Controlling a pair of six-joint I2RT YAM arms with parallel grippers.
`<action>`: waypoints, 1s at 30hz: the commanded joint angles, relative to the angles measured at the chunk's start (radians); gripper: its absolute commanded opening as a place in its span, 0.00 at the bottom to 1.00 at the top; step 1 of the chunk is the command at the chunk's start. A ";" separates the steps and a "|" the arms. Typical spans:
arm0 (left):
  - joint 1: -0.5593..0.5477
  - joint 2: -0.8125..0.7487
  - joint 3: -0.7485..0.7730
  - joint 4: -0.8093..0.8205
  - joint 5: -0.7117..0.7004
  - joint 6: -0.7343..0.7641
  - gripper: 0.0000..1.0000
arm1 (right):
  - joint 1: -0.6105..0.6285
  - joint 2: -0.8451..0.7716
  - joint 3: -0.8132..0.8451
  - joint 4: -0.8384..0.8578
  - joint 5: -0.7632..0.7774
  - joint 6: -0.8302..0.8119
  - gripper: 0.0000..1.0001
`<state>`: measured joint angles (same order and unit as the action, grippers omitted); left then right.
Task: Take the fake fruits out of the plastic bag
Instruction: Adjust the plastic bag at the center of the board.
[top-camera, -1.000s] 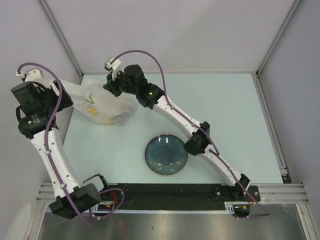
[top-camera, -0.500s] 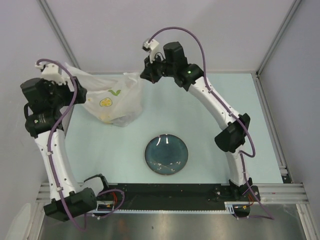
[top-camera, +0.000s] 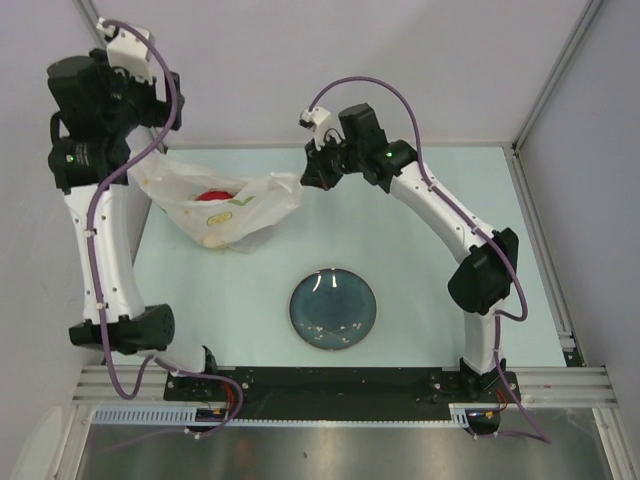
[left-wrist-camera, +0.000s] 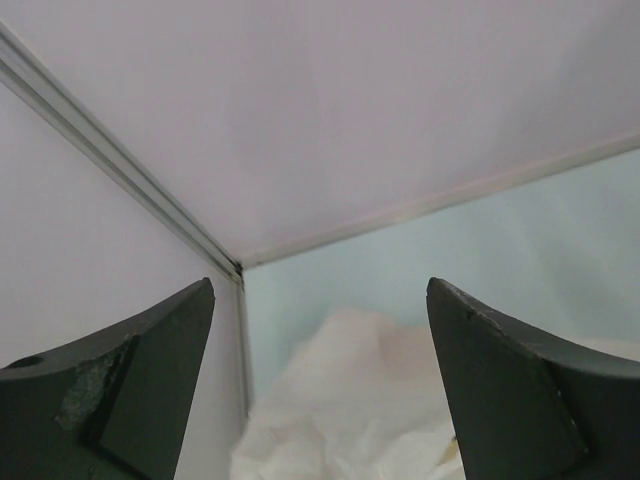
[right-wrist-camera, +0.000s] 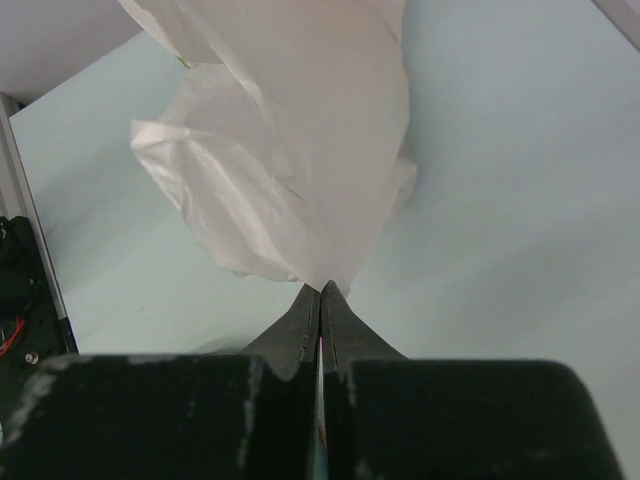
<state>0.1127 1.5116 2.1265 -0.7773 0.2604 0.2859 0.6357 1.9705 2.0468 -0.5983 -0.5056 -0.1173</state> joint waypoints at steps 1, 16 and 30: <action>0.008 0.131 0.318 -0.270 0.019 0.178 0.93 | -0.027 -0.081 0.006 0.020 -0.020 -0.016 0.00; 0.164 -0.096 -0.112 -0.386 0.263 0.501 0.98 | -0.051 -0.075 0.004 0.029 -0.057 0.034 0.00; -0.015 -0.060 -0.324 -0.005 -0.174 0.518 0.86 | -0.030 -0.105 -0.027 0.026 0.001 -0.005 0.00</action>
<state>0.1001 1.4689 1.7912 -0.9459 0.2192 0.7872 0.6003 1.9385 2.0270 -0.5945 -0.5274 -0.1047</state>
